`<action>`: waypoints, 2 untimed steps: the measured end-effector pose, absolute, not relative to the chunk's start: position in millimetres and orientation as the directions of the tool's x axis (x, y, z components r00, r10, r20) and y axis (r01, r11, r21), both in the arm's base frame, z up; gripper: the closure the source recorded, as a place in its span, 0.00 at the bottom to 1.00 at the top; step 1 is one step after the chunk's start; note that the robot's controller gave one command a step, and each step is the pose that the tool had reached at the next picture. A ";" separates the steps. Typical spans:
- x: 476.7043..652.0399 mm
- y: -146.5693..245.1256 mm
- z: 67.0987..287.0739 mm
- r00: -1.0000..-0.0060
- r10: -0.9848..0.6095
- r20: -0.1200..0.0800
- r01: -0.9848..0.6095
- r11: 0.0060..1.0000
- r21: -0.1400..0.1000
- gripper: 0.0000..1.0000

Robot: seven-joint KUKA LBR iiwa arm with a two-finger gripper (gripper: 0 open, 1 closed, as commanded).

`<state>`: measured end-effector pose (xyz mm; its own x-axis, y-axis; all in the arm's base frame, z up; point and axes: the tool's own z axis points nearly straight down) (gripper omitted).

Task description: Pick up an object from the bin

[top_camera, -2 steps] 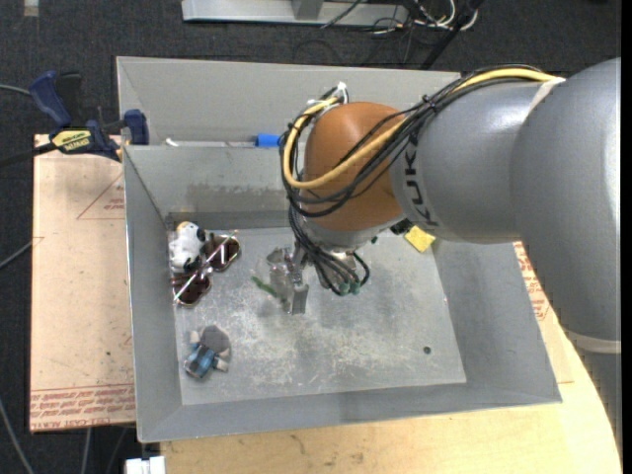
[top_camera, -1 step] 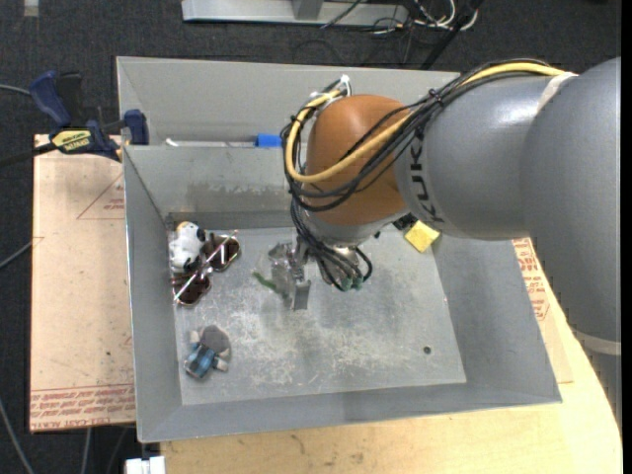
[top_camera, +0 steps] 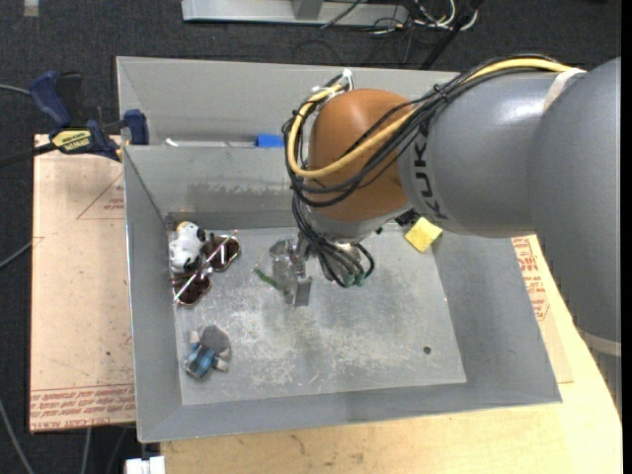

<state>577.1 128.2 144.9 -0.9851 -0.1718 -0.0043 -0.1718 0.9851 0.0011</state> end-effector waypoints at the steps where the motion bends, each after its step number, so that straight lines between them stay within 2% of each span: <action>1: 577.0 128.2 152.3 -0.985 -0.172 -0.004 -0.172 0.985 0.001 1.00; 2: 577.2 128.3 158.7 -0.985 -0.172 -0.005 -0.172 0.985 0.001 1.00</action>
Offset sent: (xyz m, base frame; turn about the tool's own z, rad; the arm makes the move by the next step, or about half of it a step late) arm 0.0001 0.0001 0.0002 0.0000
